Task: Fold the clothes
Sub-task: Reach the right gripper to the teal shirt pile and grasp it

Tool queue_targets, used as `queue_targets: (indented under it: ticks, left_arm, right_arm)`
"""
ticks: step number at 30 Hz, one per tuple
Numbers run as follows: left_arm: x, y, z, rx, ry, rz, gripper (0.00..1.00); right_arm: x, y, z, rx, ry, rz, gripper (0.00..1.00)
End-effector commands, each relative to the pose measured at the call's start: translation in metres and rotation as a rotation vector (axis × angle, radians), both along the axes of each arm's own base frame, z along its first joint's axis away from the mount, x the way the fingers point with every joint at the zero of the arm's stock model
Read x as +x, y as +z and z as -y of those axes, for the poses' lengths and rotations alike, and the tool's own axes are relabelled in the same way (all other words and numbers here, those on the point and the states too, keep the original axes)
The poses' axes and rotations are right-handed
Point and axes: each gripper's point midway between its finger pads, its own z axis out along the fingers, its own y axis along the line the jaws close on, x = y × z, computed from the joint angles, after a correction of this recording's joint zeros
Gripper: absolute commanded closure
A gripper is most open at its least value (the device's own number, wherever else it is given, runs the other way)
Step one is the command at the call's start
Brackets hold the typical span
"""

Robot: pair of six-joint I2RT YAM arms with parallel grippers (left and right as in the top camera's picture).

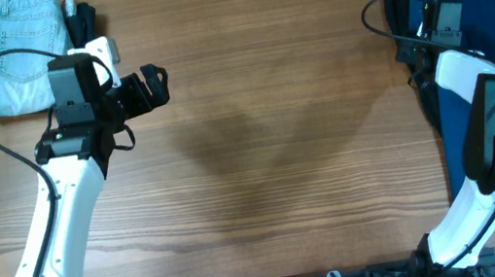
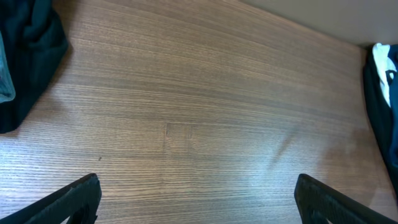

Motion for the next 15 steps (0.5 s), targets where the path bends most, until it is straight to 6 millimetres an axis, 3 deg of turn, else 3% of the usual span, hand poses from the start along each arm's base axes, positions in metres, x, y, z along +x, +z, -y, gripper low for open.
queue_targets:
  ticks: [1, 4, 10, 15]
  left_arm:
    - [0.004, 0.008, 0.004, -0.020, -0.006, 0.017, 0.00]
    - [0.005, 0.009, 0.004, -0.020, -0.006, 0.023, 0.00]
    - [0.012, 0.017, 0.004, -0.022, -0.007, 0.066, 0.00]
    - [0.017, 0.024, 0.004, -0.018, -0.005, 0.103, 0.00]
  right_arm:
    - [0.009, 0.037, -0.002, 0.001, 0.018, 0.073, 0.96]
    - [0.008, 0.069, -0.005, 0.000, 0.034, 0.123, 0.96]
    - [0.005, 0.146, -0.076, 0.216, 0.357, 0.288, 0.96]
    - [-0.016, 0.217, -0.138, 0.260, 0.528, 0.366, 0.96]
